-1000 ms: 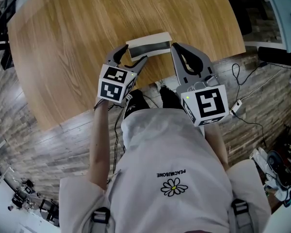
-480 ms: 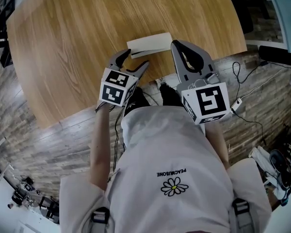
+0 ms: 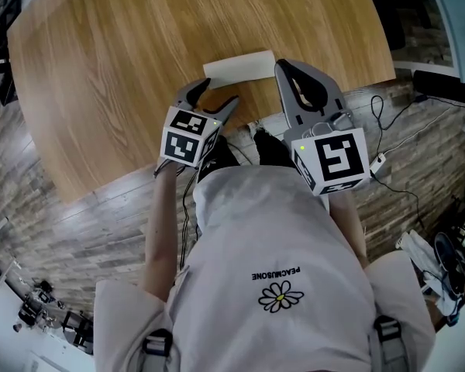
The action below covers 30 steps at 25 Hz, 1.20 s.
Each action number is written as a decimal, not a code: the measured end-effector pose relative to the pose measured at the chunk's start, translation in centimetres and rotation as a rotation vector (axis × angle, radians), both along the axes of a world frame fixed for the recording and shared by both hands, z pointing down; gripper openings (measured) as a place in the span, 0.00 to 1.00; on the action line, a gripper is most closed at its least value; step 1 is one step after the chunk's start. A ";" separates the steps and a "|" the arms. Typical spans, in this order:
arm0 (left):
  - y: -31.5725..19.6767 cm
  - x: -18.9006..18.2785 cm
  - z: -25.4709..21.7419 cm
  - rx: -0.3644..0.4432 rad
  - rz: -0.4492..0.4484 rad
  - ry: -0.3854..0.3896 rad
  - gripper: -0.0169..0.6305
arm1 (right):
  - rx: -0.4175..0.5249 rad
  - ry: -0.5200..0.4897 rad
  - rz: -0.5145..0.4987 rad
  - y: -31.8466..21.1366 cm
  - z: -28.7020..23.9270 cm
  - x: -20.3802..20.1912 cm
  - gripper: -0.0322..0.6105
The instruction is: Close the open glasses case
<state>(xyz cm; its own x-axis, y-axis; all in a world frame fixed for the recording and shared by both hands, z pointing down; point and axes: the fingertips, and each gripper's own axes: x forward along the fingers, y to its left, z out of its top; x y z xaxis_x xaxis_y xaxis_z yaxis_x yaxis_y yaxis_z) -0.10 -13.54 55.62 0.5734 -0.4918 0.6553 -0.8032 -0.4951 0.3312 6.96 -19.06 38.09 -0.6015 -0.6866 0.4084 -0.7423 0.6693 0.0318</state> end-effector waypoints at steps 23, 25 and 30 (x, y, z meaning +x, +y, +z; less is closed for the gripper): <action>-11.2 -5.2 -24.4 0.578 -0.323 0.229 0.26 | 0.198 -0.121 -0.025 -4.8 -7.7 -0.8 0.06; -11.6 -5.7 -26.1 0.628 -0.370 0.225 0.15 | 0.230 -0.129 -0.037 -5.1 -8.5 -1.1 0.06; -10.9 -6.7 -28.5 0.721 -0.475 0.196 0.05 | 0.259 -0.165 -0.019 -5.0 -9.3 -1.0 0.06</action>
<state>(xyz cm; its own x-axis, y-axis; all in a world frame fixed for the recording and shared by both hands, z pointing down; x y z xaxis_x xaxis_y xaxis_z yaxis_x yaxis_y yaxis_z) -6.82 -24.40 27.13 0.2728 -0.9621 0.0052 -0.9388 -0.2650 0.2201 5.97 -24.06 28.79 -0.6591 -0.7429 0.1169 -0.7388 0.6687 0.0837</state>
